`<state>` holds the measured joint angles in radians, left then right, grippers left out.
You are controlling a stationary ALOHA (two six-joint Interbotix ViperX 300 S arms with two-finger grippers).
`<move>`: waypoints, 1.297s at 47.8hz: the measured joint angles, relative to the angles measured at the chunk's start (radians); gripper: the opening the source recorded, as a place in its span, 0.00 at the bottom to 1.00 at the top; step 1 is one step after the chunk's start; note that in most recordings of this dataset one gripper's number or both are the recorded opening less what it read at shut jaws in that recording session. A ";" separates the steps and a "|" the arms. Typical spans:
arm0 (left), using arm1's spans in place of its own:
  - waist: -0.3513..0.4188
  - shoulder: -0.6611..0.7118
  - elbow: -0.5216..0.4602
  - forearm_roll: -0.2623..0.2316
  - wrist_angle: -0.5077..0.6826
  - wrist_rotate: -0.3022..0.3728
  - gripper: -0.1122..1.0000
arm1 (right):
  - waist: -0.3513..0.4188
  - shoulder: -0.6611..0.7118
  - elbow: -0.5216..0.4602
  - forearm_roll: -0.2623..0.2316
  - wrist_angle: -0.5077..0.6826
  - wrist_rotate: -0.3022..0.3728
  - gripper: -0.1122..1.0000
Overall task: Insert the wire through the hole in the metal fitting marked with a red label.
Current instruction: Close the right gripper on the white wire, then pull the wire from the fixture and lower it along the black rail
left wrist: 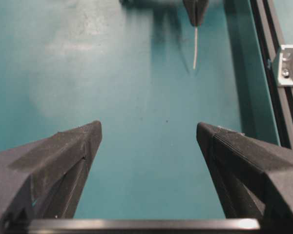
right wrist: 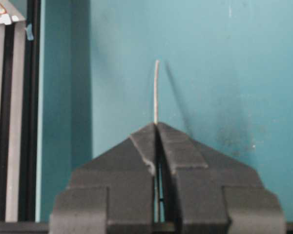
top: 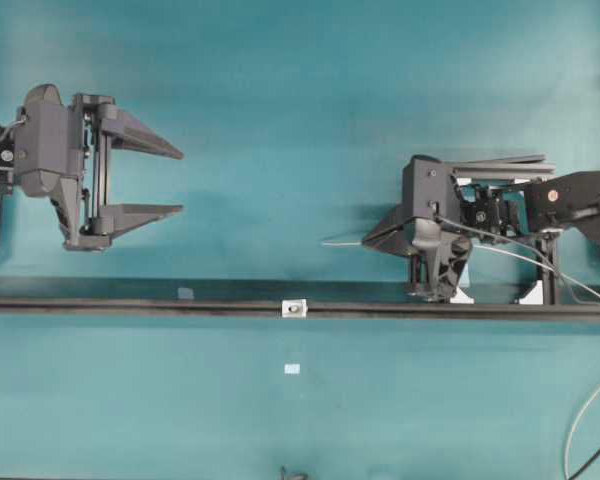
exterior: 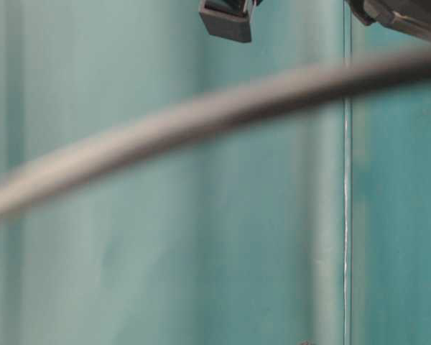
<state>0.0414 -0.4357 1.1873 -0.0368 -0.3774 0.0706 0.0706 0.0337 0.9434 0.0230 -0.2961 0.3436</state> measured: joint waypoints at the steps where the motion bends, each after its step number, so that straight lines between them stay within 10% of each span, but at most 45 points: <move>1: 0.002 0.000 0.000 0.000 0.000 0.000 0.66 | 0.000 -0.003 0.000 0.000 0.002 -0.002 0.09; 34: 0.002 -0.005 -0.040 -0.002 0.002 0.000 0.66 | 0.000 -0.278 0.009 -0.028 0.184 -0.029 0.09; 62: -0.152 0.005 -0.003 -0.038 -0.098 -0.006 0.66 | 0.129 -0.242 0.083 0.074 -0.064 -0.020 0.09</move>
<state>-0.1104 -0.4310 1.1842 -0.0752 -0.4755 0.0644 0.1994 -0.2086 1.0262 0.0966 -0.3605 0.3237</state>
